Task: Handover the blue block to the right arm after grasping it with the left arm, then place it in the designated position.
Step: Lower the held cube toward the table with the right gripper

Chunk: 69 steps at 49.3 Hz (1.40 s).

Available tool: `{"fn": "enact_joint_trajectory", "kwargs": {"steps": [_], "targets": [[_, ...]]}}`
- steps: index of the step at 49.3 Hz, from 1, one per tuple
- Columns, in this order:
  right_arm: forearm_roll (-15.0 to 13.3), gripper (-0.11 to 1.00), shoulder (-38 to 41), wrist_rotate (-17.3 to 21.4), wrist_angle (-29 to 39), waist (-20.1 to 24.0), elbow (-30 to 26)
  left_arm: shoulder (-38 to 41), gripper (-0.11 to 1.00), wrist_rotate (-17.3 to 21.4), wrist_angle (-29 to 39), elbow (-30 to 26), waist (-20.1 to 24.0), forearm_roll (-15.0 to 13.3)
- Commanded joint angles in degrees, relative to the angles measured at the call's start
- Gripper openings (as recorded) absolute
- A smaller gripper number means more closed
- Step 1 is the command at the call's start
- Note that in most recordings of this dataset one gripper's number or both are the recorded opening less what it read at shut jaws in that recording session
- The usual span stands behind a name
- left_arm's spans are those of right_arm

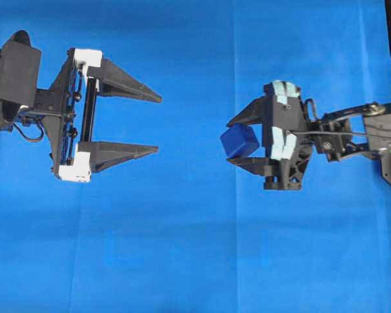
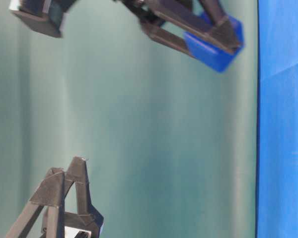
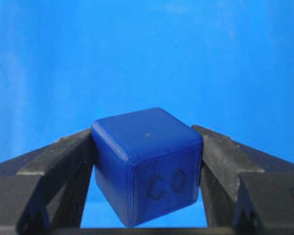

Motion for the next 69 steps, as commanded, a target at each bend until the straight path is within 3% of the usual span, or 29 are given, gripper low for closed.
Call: {"fn": "enact_joint_trajectory", "kwargs": {"steps": [1, 8, 16, 43, 69], "targets": [[0.18, 0.53, 1.49, 0.09, -5.19, -1.41, 0.53, -0.88, 0.93, 0.00, -0.35, -0.62, 0.00, 0.18], [0.35, 0.53, 6.42, 0.09, -13.54, -3.96, 2.46, -0.88, 0.93, 0.00, -0.35, -0.62, -0.09, 0.18], [0.35, 0.53, 11.78, 0.09, -18.46, -6.15, 2.37, -0.88, 0.93, 0.00, -0.26, -0.62, -0.09, 0.18], [0.35, 0.53, 20.65, -0.35, -26.02, -10.11, 1.32, -0.62, 0.93, 0.09, -0.35, -0.53, -0.09, 0.18], [0.35, 0.53, 21.09, -0.35, -27.95, -10.11, 1.32, -0.62, 0.93, 0.09, -0.35, -0.62, 0.00, 0.18]]}}
